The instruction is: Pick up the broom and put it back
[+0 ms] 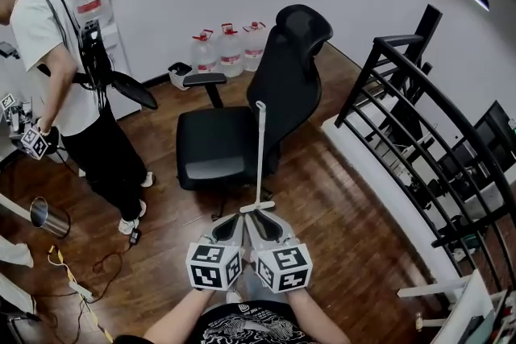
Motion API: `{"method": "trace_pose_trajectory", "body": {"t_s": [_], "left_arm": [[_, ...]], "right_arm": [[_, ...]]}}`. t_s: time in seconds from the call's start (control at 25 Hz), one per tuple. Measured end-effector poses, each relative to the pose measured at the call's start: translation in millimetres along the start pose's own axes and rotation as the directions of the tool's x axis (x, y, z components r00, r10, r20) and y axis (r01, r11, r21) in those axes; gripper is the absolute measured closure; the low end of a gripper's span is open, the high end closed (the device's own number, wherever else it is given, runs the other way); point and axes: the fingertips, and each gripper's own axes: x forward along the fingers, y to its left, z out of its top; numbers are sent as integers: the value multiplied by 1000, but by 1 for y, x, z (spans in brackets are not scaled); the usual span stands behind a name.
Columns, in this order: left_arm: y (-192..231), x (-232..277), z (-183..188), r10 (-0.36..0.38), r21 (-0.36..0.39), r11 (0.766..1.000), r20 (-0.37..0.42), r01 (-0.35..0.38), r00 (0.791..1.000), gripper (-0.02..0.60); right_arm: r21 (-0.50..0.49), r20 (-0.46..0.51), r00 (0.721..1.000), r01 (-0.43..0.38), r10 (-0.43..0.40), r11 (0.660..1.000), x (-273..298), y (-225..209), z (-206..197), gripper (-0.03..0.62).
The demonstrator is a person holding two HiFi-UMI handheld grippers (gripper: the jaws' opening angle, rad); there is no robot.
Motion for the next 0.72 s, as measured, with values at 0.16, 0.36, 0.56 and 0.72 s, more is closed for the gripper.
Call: {"method": "trace_pose_trajectory", "body": {"t_s": [0.16,0.36,0.56,0.72], "left_arm": [[10,21,13,11,8,1000,3,-11,1000,577],[20,54,29,25,19,1000,4,-25,1000,577],[30,89,51,41,16,999,0,-41,999,577],[38,114,63,67,7,998,4,-67,998,577]], "right_arm": [[-9,18,1000,-13,13,1000,20,-13,11,534],[-12,28,999,-29,29,1000,51,-41,23,526],[-15,20,999,-33,33,999,86,-74,38,508],[-16,7,999,-42,42,999,113,-105,42,485]]}}
